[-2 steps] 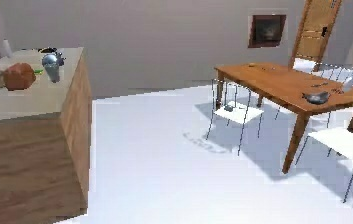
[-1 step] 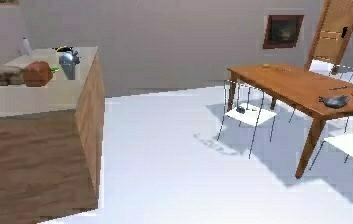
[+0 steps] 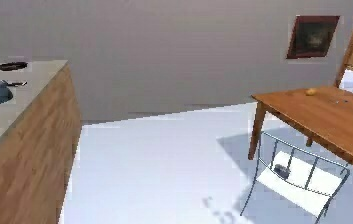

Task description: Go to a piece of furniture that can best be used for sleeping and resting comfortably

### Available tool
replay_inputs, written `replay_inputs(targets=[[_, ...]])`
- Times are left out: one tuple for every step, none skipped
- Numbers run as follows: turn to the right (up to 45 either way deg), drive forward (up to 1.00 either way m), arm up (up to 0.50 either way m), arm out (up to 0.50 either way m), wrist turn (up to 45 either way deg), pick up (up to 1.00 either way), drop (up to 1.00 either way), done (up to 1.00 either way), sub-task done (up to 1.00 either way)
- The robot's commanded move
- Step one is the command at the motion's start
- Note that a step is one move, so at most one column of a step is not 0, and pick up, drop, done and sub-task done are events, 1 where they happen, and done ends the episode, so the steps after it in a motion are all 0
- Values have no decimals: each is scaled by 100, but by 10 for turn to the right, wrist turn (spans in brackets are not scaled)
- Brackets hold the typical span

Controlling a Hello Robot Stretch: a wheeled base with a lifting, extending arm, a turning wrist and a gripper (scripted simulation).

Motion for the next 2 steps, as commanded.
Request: replay_inputs(targets=[[0,95,0,0,0,0,0,0,0],[180,0,0,0,0,0,0,0,0]])
